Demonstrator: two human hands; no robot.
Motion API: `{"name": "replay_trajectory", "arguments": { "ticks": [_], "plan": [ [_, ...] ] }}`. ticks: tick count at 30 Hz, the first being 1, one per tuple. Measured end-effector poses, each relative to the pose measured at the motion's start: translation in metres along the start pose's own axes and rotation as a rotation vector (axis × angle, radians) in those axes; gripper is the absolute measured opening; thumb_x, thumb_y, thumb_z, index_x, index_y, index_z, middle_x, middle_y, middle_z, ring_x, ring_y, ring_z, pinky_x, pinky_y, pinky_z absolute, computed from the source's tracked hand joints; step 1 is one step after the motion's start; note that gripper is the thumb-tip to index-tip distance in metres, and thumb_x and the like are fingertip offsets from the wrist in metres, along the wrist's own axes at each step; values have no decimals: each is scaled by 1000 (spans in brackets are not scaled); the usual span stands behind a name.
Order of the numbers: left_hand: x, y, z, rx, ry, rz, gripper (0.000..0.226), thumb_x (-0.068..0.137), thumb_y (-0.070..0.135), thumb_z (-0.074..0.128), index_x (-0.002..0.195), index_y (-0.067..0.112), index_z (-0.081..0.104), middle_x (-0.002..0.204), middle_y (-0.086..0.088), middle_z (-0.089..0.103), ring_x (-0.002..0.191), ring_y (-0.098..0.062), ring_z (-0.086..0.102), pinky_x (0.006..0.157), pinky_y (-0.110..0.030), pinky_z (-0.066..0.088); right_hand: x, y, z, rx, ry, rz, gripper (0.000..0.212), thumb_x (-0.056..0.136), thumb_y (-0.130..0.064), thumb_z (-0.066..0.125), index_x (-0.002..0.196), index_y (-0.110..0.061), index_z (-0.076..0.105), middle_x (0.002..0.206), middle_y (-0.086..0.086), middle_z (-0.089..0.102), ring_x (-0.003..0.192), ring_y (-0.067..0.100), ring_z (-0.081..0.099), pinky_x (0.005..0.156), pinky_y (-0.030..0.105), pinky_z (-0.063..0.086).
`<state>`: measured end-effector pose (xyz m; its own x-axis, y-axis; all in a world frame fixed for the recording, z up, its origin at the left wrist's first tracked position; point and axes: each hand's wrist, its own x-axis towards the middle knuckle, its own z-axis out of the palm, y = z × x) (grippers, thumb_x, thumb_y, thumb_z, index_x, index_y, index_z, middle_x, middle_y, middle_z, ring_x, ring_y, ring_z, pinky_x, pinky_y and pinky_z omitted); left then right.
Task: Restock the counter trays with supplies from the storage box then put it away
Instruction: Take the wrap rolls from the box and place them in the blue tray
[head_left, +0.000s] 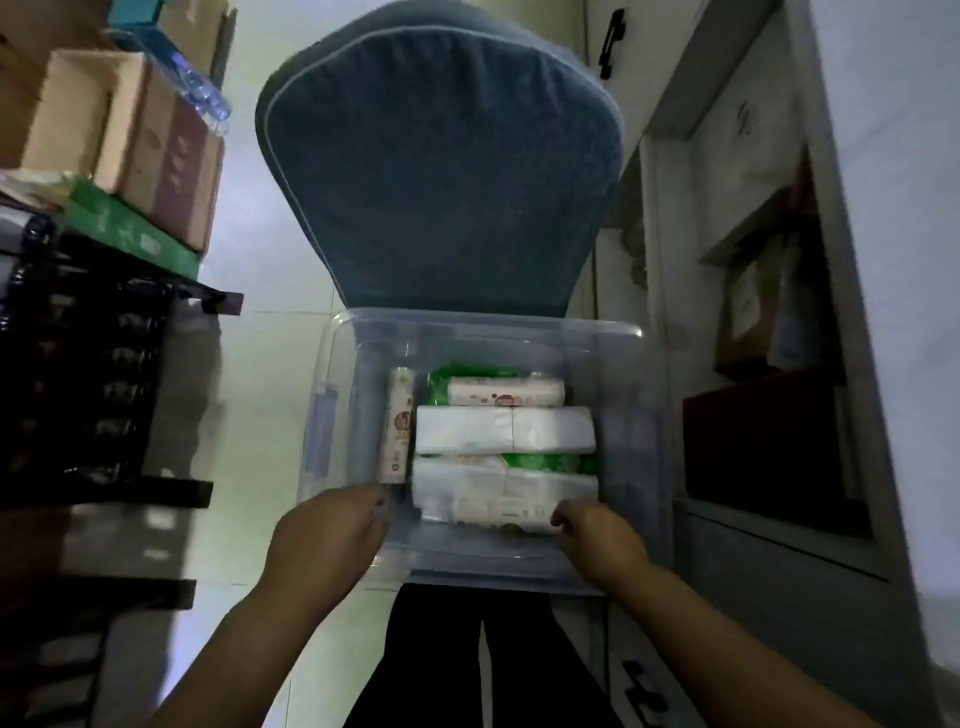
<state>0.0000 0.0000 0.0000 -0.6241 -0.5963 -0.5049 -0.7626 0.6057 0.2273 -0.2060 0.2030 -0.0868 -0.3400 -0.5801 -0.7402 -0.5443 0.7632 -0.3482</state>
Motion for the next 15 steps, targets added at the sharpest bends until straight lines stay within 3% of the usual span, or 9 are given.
{"name": "replay_trajectory", "arguments": {
  "ticks": [4,9,15],
  "plan": [
    [25,-17,24,-33,-41,9,22,86,27,58,105,24,66,98,1,72,87,-20,66,66,-29,49,41,11,21,-122,-40,-33,40,87,-21,56,126,-15,50,130,9,52,116,27,52,91,32,41],
    [52,-28,49,-42,-80,44,18,86,26,54,100,20,64,98,1,71,88,-19,64,70,-31,52,86,24,51,-169,-138,15,39,86,-33,59,118,-13,51,128,13,49,118,27,45,95,29,36],
    [69,-28,66,-42,-148,94,23,89,29,49,107,21,62,110,0,67,96,-18,62,76,-30,51,109,23,56,-334,-179,3,56,81,-44,60,126,-14,45,131,13,43,119,30,39,100,39,36]
  ]
}}
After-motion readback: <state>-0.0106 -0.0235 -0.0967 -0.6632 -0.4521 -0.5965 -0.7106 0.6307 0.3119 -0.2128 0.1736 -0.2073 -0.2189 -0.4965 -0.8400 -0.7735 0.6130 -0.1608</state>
